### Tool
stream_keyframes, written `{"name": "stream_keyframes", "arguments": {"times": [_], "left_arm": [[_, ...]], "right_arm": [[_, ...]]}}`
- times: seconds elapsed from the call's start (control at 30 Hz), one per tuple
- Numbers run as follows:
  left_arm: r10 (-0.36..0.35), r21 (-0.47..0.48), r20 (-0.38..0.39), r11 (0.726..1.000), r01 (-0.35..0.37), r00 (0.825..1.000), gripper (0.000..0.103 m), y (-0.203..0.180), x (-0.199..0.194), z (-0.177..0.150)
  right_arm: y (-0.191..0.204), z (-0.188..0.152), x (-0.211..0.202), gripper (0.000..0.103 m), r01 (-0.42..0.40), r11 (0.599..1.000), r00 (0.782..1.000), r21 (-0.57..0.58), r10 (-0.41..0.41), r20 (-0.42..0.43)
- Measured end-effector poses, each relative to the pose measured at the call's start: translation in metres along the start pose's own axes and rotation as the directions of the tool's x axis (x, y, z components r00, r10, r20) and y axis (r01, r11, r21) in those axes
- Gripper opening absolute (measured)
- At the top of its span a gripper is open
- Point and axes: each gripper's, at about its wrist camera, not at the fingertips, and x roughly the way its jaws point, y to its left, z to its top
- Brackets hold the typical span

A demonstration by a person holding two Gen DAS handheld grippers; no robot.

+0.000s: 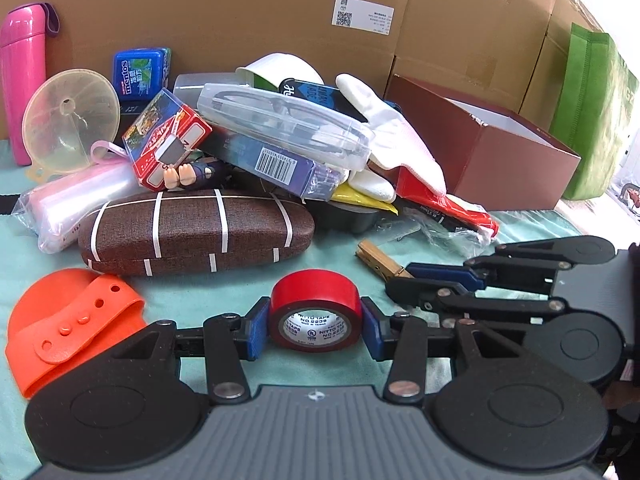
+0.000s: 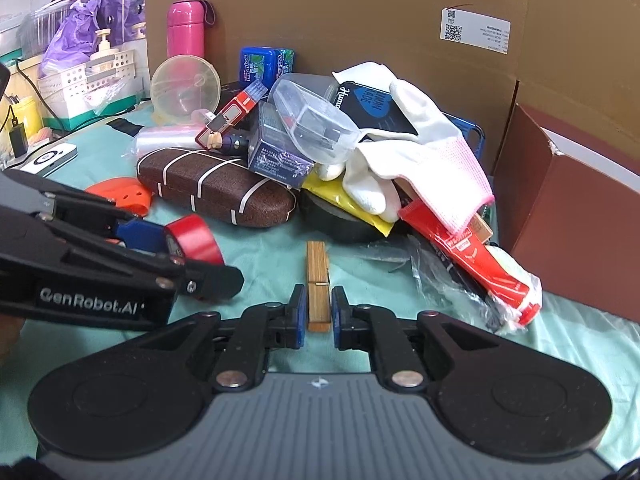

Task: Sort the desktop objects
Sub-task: 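Carry the red tape and clothespin toward the brown shoebox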

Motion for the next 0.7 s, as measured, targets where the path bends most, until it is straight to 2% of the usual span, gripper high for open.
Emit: {"name": "stream_keyframes", "arguments": {"times": [0.23, 0.43, 0.57, 0.7], "left_arm": [[0.006, 0.008, -0.014, 1.000, -0.006, 1.000, 0.048, -0.003, -0.002, 0.002], [-0.013, 0.041, 0.018, 0.999, 0.013, 1.000, 0.048, -0.020, -0.011, 0.011], [-0.064, 0.066, 0.042, 0.996, 0.061, 0.997, 0.048, -0.037, -0.013, 0.026], [-0.139, 0.079, 0.053, 0.988, 0.134, 0.989, 0.048, -0.059, -0.006, 0.048]], "right_arm": [[-0.005, 0.000, 0.002, 0.010, -0.030, 0.999, 1.000, 0.027, 0.030, 0.003], [-0.014, -0.001, -0.017, 0.010, -0.033, 0.999, 0.999, 0.035, 0.032, 0.037], [-0.030, 0.003, -0.038, 0.010, 0.005, 0.999, 0.995, 0.049, -0.010, 0.098], [-0.056, 0.010, -0.062, 0.010, 0.078, 0.994, 0.983, 0.073, -0.089, 0.160]]}}
